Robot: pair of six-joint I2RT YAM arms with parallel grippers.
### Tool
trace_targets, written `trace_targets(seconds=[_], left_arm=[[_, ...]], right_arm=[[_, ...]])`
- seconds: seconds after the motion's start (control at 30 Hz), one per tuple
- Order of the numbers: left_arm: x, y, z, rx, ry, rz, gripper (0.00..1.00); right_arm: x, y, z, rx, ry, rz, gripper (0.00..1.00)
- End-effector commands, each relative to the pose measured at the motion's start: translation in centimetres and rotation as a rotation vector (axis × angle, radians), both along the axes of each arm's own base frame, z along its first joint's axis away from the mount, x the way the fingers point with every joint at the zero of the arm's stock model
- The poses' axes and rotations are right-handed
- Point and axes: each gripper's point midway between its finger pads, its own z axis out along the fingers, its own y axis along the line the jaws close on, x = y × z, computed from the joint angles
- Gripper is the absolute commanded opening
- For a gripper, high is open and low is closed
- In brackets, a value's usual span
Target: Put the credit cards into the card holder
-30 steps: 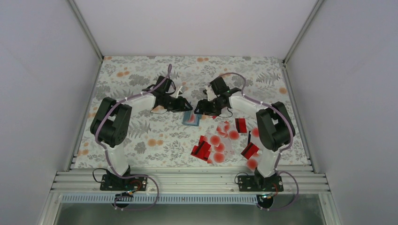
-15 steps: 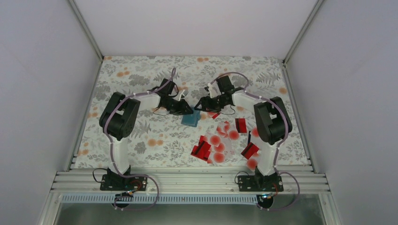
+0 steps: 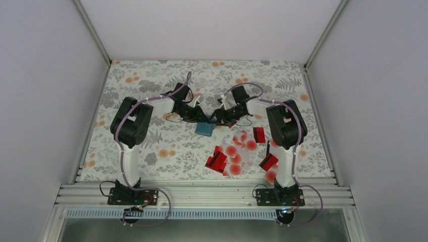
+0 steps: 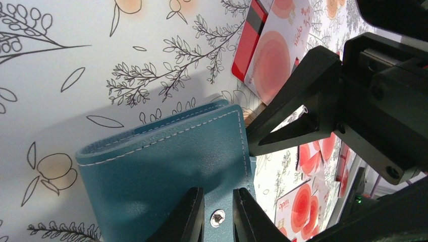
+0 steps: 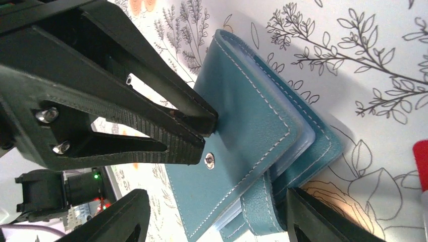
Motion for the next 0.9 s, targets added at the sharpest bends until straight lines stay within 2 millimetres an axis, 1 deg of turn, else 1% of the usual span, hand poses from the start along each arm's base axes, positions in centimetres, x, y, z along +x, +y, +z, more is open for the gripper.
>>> trace_targets(seconds=[0.0, 0.13, 0.27, 0.43, 0.53, 0.63, 0.77, 0.87], left_arm=[[-0.9, 1.1, -3.1, 0.095, 0.044, -0.015, 0.17], [-1.1, 1.2, -3.6, 0.106, 0.047, -0.03, 0.17], [-1.4, 1.0, -3.9, 0.109, 0.048, -0.06, 0.17], [-2.0, 0.6, -4.3, 0.107, 0.058, -0.106, 0.16], [-2.2, 0.6, -4.6, 0.111, 0.066, -0.116, 0.16], [-2.1, 0.6, -4.9, 0.12, 0.066, -0.121, 0.16], [-2.0, 0.7, -5.1, 0.131, 0.065, -0.126, 0.15], [-1.8, 0.7, -5.2, 0.137, 0.061, -0.133, 0.15]], right_arm=[[0.4, 1.0, 1.1, 0.093, -0.026, 0.058, 0.68], [0.2, 1.0, 0.7, 0.099, -0.015, 0.068, 0.68], [0.4, 1.4, 0.4, 0.123, -0.002, 0.078, 0.68], [0.5, 2.2, 1.0, 0.185, 0.0, 0.12, 0.68], [-0.1, 2.4, 1.4, 0.217, 0.01, 0.148, 0.67], [-0.9, 2.2, 1.7, 0.211, 0.003, 0.166, 0.67], [-1.8, 1.9, 2.8, 0.208, -0.016, 0.169, 0.65], [-2.7, 2.1, 3.4, 0.218, -0.014, 0.185, 0.62]])
